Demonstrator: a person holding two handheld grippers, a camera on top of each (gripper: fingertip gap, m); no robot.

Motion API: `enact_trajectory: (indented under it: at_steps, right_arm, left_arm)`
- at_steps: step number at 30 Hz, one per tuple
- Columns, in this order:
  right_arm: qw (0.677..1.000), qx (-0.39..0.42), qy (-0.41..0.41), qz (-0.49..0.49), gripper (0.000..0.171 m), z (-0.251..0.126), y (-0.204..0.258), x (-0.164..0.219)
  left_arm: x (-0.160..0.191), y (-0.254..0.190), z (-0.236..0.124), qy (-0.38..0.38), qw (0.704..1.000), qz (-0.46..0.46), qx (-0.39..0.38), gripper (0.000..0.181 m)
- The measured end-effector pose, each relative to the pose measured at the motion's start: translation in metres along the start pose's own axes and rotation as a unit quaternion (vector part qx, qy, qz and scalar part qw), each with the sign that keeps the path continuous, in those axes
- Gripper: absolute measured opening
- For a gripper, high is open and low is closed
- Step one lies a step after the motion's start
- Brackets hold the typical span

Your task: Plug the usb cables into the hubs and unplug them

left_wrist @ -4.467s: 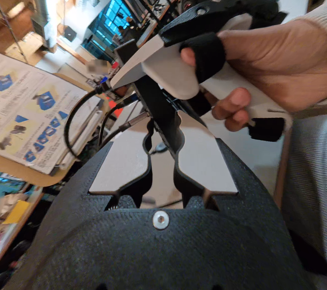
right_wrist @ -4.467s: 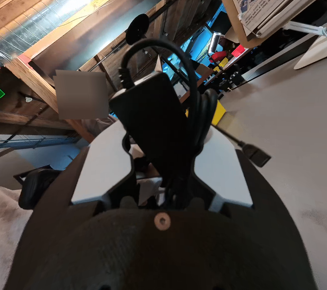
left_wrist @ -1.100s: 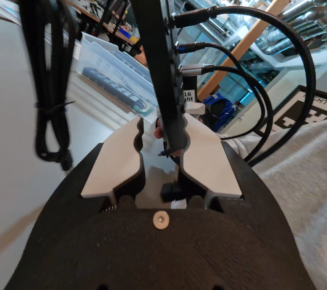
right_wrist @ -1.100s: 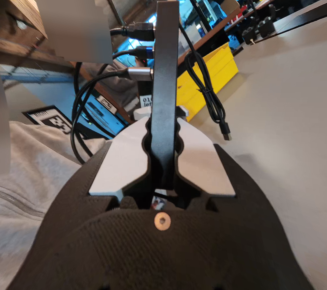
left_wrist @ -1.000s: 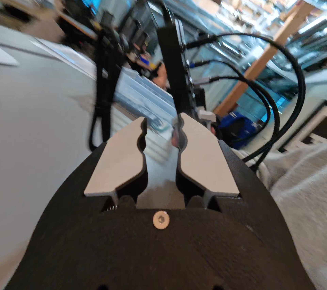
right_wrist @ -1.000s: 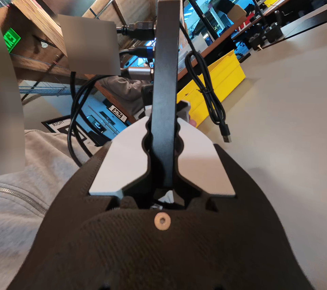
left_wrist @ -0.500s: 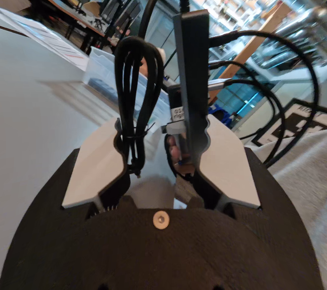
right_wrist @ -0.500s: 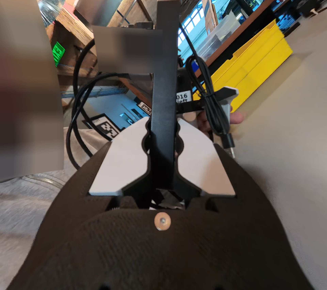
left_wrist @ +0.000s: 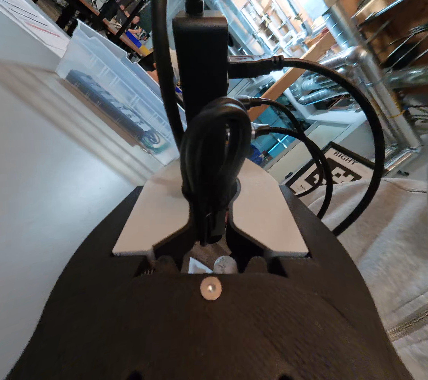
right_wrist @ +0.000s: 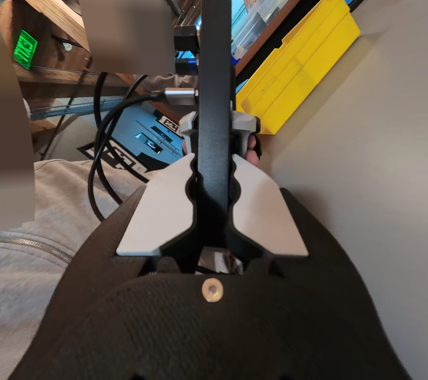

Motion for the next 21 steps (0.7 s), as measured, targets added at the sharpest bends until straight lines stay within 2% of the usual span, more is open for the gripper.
enact_trajectory:
  at_steps: [3, 5, 9, 12, 15, 17, 21]
  right_arm:
    - [0.999, 0.032, -0.006, -0.007, 0.028, 0.0, -0.008, -0.004]
    - [0.997, 0.064, -0.033, -0.024, 0.038, -0.006, -0.015, -0.013]
    - [0.979, 0.138, -0.089, -0.123, 0.037, -0.025, -0.021, -0.036]
    - [0.94, 0.173, -0.101, -0.275, 0.033, -0.032, -0.008, -0.044]
    - [0.875, 0.206, -0.088, -0.429, 0.031, -0.031, 0.001, -0.038]
    - [0.842, 0.218, -0.078, -0.488, 0.027, -0.027, 0.005, -0.031]
    - [0.807, 0.23, -0.067, -0.54, 0.025, -0.022, 0.007, -0.023]
  left_arm:
    - [-0.001, 0.003, -0.002, 0.004, 1.0, 0.019, -0.016, 0.025]
    - [-0.004, 0.007, -0.007, 0.009, 0.998, 0.049, -0.044, 0.026]
    - [-0.009, 0.014, -0.013, 0.015, 0.997, 0.043, -0.062, 0.026]
    - [-0.003, 0.017, -0.014, 0.027, 0.999, -0.012, -0.042, 0.026]
    - [0.007, 0.021, -0.012, 0.047, 0.997, -0.051, -0.028, 0.025]
    - [0.014, 0.023, -0.01, 0.062, 0.996, -0.059, -0.029, 0.026]
    - [0.025, 0.022, -0.006, 0.099, 0.993, -0.053, -0.024, 0.025]
Point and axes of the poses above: each gripper's, where its closed fingertips meet, z out along the fingers, x out of its underside, y = z × x across the jaws, the point moved 1 cm from there along -z, back along the fingers, and after that the axes turned 11 degrees about x, right-handed, at the moved point
